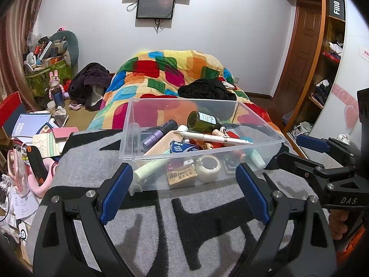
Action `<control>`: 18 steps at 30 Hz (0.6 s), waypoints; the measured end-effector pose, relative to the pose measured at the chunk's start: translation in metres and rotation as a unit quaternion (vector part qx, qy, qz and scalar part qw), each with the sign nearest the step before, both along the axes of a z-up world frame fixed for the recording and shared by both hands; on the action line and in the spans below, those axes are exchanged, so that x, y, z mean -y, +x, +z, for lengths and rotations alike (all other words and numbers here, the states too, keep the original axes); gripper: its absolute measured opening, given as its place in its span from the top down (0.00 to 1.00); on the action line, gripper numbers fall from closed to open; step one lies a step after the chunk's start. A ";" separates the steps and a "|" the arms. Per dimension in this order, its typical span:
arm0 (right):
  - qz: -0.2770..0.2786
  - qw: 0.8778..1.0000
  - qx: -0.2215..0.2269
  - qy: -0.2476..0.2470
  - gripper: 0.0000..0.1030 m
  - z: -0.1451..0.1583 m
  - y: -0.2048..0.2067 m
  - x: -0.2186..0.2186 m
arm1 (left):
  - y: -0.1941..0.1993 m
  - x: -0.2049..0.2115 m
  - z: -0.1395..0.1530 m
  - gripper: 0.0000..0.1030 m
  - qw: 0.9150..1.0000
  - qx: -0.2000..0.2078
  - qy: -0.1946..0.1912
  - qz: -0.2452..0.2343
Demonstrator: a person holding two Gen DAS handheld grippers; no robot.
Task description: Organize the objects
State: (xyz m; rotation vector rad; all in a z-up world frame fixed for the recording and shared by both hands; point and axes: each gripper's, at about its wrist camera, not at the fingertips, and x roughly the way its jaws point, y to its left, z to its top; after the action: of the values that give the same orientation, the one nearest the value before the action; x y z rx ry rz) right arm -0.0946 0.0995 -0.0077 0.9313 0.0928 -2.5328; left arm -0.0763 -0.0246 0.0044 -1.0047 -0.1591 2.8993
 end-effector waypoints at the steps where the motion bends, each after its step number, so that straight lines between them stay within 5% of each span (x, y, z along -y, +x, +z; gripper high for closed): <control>1: 0.000 1.000 0.000 0.000 0.19 0.000 0.000 0.000 | 0.000 0.000 0.000 0.11 1.000 -0.001 0.001 0.001; 18: 0.002 1.000 0.006 -0.003 0.19 -0.001 0.000 0.002 | 0.001 0.001 0.001 0.11 1.000 -0.001 0.011 -0.004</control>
State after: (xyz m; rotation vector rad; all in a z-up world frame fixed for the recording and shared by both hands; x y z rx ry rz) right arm -0.0950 0.0976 -0.0084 0.9433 0.0837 -2.5218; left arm -0.0758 -0.0251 0.0052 -0.9977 -0.1870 2.8837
